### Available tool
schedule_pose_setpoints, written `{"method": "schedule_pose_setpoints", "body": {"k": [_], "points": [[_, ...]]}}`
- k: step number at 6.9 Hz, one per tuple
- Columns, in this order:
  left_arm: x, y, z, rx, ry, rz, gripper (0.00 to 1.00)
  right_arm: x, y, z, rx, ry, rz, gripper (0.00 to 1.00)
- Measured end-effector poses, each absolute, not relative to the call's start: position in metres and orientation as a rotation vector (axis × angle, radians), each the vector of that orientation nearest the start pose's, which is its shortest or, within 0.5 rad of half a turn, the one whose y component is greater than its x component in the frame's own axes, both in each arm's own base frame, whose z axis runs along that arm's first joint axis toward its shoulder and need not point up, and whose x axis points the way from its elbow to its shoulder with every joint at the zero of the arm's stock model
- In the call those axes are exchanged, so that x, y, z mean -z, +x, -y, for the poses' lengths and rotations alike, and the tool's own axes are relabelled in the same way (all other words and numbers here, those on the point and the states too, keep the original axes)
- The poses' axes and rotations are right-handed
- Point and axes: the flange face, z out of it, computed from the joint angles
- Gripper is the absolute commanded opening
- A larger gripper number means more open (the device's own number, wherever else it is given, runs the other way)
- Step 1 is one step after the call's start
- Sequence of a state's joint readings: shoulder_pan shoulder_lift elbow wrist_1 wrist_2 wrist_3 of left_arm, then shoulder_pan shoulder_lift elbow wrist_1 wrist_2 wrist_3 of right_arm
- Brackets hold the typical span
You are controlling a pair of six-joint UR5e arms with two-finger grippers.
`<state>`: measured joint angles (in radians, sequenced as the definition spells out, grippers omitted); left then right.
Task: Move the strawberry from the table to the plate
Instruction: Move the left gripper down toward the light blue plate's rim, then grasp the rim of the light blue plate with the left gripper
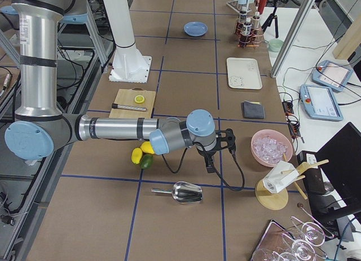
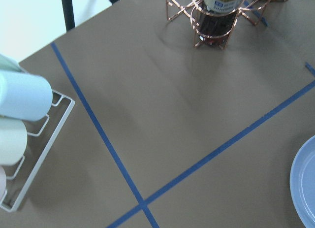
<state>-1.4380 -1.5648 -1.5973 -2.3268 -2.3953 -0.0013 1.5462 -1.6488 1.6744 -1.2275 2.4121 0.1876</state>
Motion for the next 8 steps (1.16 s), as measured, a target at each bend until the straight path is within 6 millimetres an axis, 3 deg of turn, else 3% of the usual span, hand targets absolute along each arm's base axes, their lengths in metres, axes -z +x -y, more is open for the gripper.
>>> {"method": "schedule_pose_setpoints", "body": {"k": [1, 2, 3, 5, 8], "points": [[-0.562, 0.043, 0.502, -0.402, 0.619, -0.894, 1.0, -0.603, 0.047, 0.477, -0.001, 0.256, 0.863, 1.0], [-0.57, 0.072, 0.487, -0.324, 0.552, -0.935, 0.93, -0.604, 0.048, 0.476, -0.004, 0.254, 0.862, 1.0], [-0.583, 0.092, 0.468, -0.256, 0.518, -0.947, 0.79, -0.607, 0.048, 0.474, -0.007, 0.249, 0.86, 1.0], [-0.601, 0.116, 0.436, -0.116, 0.448, -0.989, 0.74, -0.613, 0.048, 0.471, -0.013, 0.236, 0.86, 1.0], [-0.623, 0.162, 0.416, -0.04, 0.386, -0.981, 0.72, -0.619, 0.048, 0.471, -0.018, 0.226, 0.859, 1.0]]}}
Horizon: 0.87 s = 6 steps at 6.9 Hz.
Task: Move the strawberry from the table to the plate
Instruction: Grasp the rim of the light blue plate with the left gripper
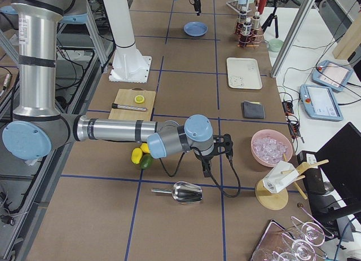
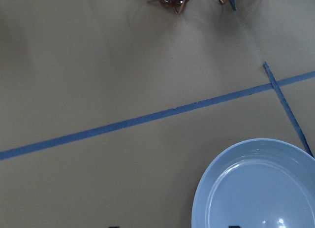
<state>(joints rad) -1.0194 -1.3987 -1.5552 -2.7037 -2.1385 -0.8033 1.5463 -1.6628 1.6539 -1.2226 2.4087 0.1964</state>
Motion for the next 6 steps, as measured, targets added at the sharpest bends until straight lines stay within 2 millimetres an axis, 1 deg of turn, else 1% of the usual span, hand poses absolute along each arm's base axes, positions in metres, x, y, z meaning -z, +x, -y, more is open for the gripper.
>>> {"method": "schedule_pose_setpoints", "body": {"k": [2, 4, 6], "points": [[-0.638, 0.184, 0.404, -0.023, 0.377, -0.998, 0.58, -0.62, 0.048, 0.471, -0.019, 0.223, 0.859, 1.0], [-0.638, 0.2, 0.398, -0.02, 0.361, -1.018, 0.49, -0.622, 0.048, 0.47, -0.021, 0.219, 0.858, 1.0], [-0.641, 0.206, 0.397, -0.024, 0.351, -1.02, 0.48, -0.624, 0.048, 0.47, -0.022, 0.217, 0.858, 1.0]]}}
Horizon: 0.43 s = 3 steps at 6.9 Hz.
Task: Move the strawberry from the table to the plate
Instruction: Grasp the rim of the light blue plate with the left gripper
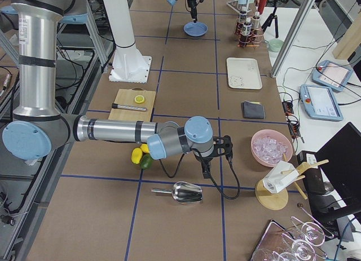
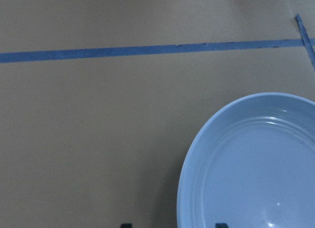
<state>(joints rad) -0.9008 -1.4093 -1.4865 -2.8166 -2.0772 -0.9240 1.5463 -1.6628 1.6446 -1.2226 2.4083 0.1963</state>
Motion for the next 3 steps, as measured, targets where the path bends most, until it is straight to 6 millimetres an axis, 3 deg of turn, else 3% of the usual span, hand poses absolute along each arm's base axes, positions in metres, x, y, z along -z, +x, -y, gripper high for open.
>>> {"method": "schedule_pose_setpoints", "body": {"k": [2, 3], "points": [[-0.6458, 0.2101, 0.3988, -0.024, 0.345, -1.014, 0.41, -0.6246, 0.0478, 0.4702, -0.023, 0.215, 0.858, 1.0], [-0.6458, 0.2117, 0.3991, -0.025, 0.345, -1.014, 0.04, -0.6252, 0.0478, 0.4702, -0.023, 0.214, 0.858, 1.0]]}}
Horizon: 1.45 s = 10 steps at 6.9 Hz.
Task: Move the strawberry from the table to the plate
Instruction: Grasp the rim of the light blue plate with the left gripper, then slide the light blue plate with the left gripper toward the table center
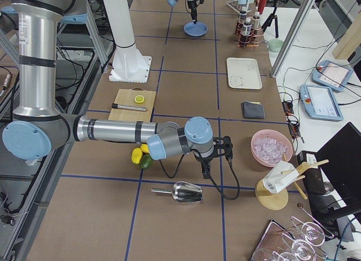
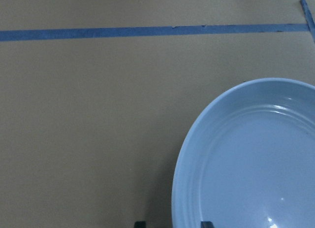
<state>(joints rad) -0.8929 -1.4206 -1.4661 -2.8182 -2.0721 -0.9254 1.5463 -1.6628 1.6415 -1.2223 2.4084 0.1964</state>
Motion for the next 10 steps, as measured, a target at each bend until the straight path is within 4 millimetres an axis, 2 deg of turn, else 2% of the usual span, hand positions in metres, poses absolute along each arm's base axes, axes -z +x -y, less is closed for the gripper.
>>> {"method": "schedule_pose_setpoints", "body": {"k": [1, 3, 4, 5, 6, 7, 9, 10], "points": [[-0.645, 0.213, 0.399, -0.022, 0.343, -1.017, 0.0, -0.626, 0.048, 0.47, -0.024, 0.214, 0.858, 1.0], [-0.639, 0.215, 0.401, -0.015, 0.343, -1.032, 0.0, -0.626, 0.048, 0.47, -0.024, 0.213, 0.859, 1.0], [-0.623, 0.217, 0.402, -0.022, 0.358, -1.055, 0.0, -0.626, 0.048, 0.47, -0.024, 0.212, 0.859, 1.0], [-0.593, 0.222, 0.407, -0.024, 0.358, -1.084, 0.0, -0.626, 0.048, 0.47, -0.025, 0.211, 0.859, 1.0], [-0.549, 0.235, 0.419, -0.003, 0.33, -1.113, 0.0, -0.627, 0.048, 0.47, -0.025, 0.21, 0.859, 1.0], [-0.497, 0.258, 0.436, 0.031, 0.293, -1.141, 0.0, -0.628, 0.048, 0.469, -0.026, 0.209, 0.86, 1.0], [-0.394, 0.338, 0.465, 0.072, 0.222, -1.167, 0.0, -0.629, 0.048, 0.467, -0.026, 0.207, 0.86, 1.0], [-0.345, 0.385, 0.468, 0.08, 0.2, -1.153, 0.0, -0.629, 0.048, 0.467, -0.026, 0.207, 0.86, 1.0]]}}
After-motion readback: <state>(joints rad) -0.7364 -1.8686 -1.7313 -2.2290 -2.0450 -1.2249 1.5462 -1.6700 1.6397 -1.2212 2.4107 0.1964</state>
